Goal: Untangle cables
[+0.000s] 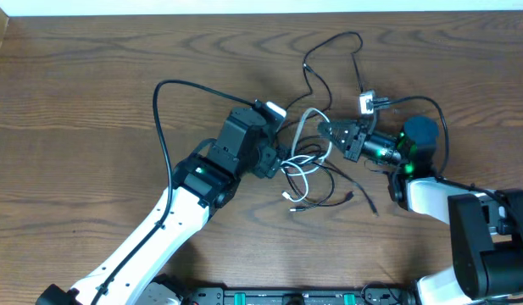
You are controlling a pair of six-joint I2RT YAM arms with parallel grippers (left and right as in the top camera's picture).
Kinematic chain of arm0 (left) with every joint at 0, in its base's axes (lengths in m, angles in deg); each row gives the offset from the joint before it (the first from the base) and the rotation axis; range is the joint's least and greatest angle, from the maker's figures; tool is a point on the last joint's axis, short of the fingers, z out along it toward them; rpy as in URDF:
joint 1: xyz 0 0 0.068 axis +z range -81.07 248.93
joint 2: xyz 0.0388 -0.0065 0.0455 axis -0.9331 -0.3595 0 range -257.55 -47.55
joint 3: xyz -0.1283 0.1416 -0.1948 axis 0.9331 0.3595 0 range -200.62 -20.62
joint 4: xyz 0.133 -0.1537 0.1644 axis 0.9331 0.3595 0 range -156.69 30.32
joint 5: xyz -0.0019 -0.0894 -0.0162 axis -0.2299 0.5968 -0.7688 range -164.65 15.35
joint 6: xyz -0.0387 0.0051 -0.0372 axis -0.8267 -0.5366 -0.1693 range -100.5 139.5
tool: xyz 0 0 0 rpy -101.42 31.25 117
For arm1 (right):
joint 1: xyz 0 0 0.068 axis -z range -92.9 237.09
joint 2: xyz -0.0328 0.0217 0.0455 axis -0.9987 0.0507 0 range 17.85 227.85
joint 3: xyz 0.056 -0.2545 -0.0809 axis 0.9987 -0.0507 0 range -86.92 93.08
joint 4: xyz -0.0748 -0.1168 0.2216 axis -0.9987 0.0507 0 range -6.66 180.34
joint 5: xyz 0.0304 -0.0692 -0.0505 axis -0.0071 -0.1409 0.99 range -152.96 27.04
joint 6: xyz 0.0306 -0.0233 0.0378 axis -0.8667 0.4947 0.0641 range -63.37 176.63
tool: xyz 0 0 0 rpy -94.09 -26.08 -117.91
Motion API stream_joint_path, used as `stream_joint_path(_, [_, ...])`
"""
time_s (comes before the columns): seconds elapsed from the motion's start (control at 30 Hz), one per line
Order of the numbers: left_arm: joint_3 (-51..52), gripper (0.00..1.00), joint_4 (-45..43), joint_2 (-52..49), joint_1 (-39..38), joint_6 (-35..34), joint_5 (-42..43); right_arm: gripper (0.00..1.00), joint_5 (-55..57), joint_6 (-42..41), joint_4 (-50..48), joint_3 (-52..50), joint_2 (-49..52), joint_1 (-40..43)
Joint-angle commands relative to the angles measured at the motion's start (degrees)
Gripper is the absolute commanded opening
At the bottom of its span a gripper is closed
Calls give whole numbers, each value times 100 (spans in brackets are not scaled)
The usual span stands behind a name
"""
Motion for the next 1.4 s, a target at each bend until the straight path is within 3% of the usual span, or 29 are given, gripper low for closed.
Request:
stream_joint_path(0.0, [-94, 84, 221, -48, 24, -616, 57, 8, 774, -4, 522, 9, 26, 127])
stream_joint_path(0.1, [-87, 84, 402, -48, 24, -841, 57, 15, 966, -2, 831, 9, 24, 166])
stream_joint_path(0.37, [-52, 84, 719, -55, 24, -984, 59, 64, 1064, -4, 905, 9, 26, 166])
stream_joint_path(0.53, [-52, 84, 730, -55, 24, -981, 57, 81, 763, 66, 710, 9, 24, 166])
stream_joint_path(0.73, [-52, 84, 752, -55, 24, -977, 55, 87, -730, 105, -1241, 9, 26, 129])
stream_joint_path(0.87, [-52, 84, 752, -55, 24, -977, 55, 90, -1027, 282, -1515, 9, 26, 39])
stream_joint_path(1.23, [-52, 84, 752, -55, 24, -977, 55, 86, -151, 3213, 767, 9, 26, -697])
stream_joint_path(1.37, [-52, 84, 752, -55, 24, -977, 55, 78, 144, 4046, 1401, 7, 26, -911])
